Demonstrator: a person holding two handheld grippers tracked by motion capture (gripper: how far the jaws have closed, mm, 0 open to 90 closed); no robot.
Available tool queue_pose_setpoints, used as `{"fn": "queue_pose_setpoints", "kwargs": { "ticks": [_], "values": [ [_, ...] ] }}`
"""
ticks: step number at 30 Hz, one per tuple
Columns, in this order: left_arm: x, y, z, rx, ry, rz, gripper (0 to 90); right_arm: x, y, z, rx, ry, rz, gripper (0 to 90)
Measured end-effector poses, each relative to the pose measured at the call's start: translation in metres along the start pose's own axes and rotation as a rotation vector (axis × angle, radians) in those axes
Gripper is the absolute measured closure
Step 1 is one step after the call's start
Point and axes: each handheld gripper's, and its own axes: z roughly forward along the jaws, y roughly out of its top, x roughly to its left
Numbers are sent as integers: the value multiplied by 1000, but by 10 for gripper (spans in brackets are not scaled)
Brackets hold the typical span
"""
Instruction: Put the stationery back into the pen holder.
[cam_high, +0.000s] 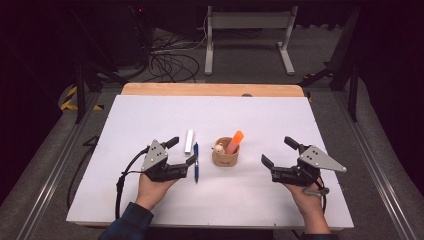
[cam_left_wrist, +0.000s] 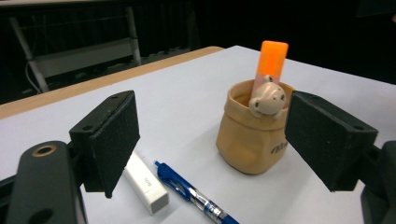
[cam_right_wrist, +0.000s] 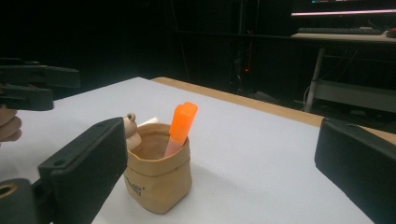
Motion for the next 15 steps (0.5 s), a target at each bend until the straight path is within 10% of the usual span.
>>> {"fn": "queue_pose_setpoints", "kwargs": {
  "ticks": [15],
  "values": [
    [5,-3,32,93,213,-151,178,-3,-2,-2,7,-10,2,15]
  ]
}}
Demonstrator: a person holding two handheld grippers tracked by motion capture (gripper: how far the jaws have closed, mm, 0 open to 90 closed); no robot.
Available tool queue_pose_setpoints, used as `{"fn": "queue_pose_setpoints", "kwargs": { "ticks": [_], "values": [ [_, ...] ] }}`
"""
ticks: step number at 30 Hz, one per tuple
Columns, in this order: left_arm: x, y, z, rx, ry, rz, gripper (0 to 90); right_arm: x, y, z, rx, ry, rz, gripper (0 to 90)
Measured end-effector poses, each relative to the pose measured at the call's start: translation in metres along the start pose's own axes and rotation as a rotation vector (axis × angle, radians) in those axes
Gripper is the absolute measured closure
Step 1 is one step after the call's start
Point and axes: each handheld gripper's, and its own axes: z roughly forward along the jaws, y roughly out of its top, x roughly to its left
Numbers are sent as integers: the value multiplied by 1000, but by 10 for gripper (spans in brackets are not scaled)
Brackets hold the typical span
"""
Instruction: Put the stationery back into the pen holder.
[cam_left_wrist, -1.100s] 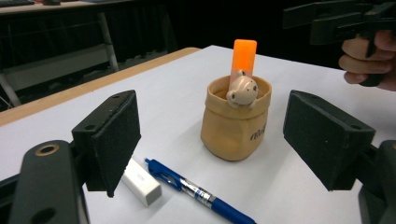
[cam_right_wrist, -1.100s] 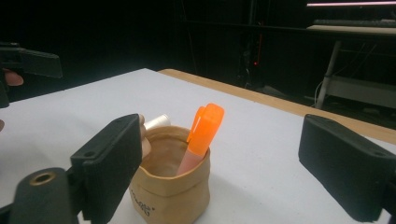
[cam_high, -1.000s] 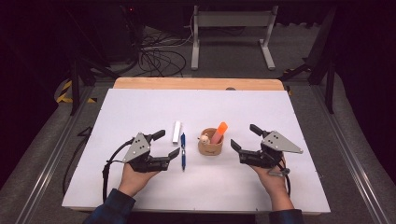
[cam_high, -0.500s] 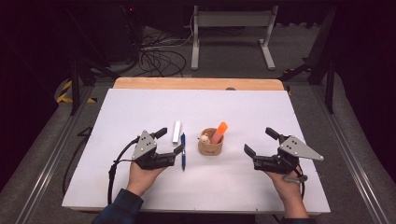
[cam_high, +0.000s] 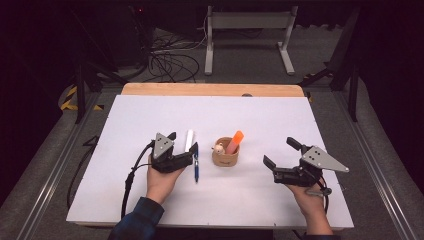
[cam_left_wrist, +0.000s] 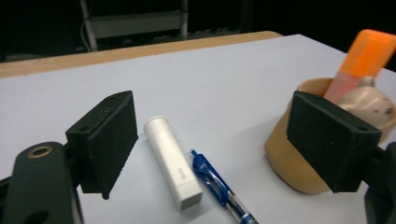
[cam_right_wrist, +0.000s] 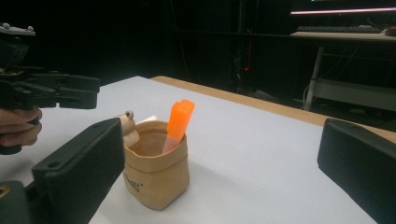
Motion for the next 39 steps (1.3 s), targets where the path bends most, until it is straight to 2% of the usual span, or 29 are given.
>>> {"fn": "queue_pose_setpoints", "kwargs": {
  "ticks": [4,11,18,22,30,36,39],
  "values": [
    [-2,0,9,22,39,-20,213,-1,-1,1,6,-8,4,18],
    [-6,2,26,71,121,-9,290,-2,-2,2,5,-7,17,24],
    [-7,-2,43,126,185,-6,353,-2,-2,2,8,-8,16,24],
    [-6,-3,49,147,211,-12,372,-3,-2,1,10,-9,18,25],
    [2,-8,64,198,260,-51,409,-2,-2,2,14,-8,18,27],
    [2,-8,71,215,289,-32,426,-3,-2,2,12,-7,26,28],
    [1,-7,75,241,296,-26,435,-2,-2,2,13,-6,29,28]
  ]
}}
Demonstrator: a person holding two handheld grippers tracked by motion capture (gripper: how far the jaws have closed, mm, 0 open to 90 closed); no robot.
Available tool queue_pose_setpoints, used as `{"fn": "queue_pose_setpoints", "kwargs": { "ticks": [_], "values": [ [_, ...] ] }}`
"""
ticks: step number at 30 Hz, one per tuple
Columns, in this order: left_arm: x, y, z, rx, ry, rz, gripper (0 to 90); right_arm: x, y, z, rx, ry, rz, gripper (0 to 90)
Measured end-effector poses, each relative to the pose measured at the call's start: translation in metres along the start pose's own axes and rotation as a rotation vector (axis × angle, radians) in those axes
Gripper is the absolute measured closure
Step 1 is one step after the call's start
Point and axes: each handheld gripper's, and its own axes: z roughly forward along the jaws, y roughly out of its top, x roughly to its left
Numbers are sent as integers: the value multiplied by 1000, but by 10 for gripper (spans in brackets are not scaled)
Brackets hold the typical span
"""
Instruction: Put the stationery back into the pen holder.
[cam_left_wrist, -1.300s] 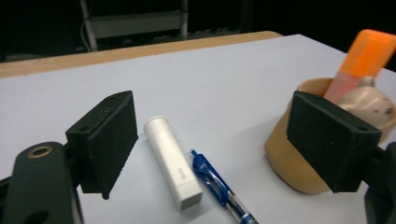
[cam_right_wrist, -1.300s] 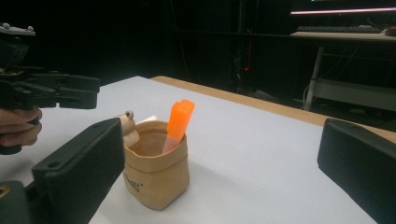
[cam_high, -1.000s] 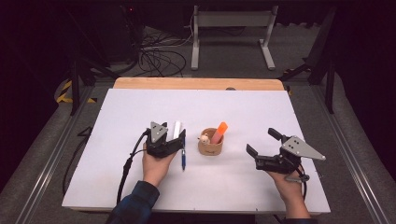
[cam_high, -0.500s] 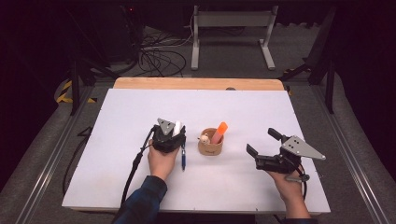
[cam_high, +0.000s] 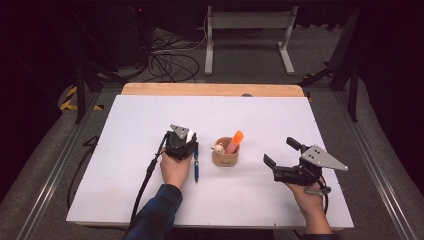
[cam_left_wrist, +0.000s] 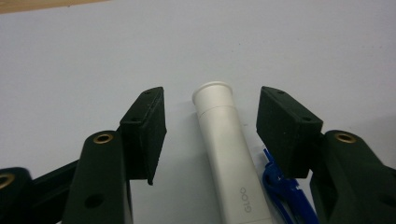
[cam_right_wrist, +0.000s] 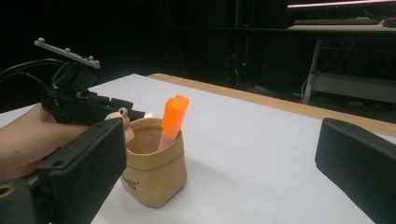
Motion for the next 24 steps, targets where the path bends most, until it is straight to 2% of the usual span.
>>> {"fn": "queue_pose_setpoints", "kwargs": {
  "ticks": [3,17,24],
  "values": [
    [0,2,4,41,8,-1,440,0,0,0,1,1,1,28],
    [-3,6,13,128,16,26,499,0,0,1,6,1,1,30],
    [-4,6,14,144,25,36,513,0,0,1,8,1,2,30]
  ]
}}
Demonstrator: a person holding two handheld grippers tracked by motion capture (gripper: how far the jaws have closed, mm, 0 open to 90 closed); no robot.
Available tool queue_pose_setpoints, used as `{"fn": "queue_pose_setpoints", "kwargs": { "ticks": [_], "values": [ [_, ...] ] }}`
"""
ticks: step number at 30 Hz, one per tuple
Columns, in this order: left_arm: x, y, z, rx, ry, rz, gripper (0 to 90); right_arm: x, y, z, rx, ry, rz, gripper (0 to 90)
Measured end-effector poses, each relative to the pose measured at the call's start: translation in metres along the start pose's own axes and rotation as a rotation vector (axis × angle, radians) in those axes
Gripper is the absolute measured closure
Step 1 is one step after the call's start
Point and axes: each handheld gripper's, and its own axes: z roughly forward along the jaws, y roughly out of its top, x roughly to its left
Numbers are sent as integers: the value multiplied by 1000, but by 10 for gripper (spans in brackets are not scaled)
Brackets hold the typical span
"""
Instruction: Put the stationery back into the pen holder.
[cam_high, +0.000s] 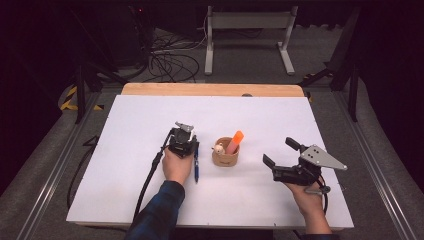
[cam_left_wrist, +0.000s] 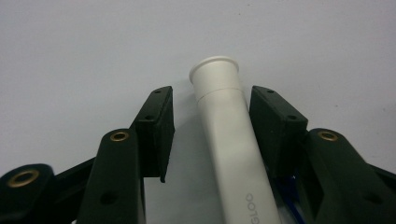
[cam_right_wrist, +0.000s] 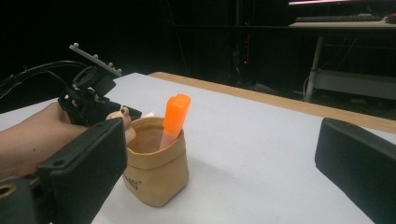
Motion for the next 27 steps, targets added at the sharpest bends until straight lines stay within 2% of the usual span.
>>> {"fn": "queue_pose_setpoints", "kwargs": {
  "ticks": [5,27],
  "values": [
    [-2,-1,-1,2,2,11,539,-1,0,0,2,1,2,30],
    [-2,-5,-6,14,-11,7,572,1,-1,2,11,6,1,30]
  ]
}}
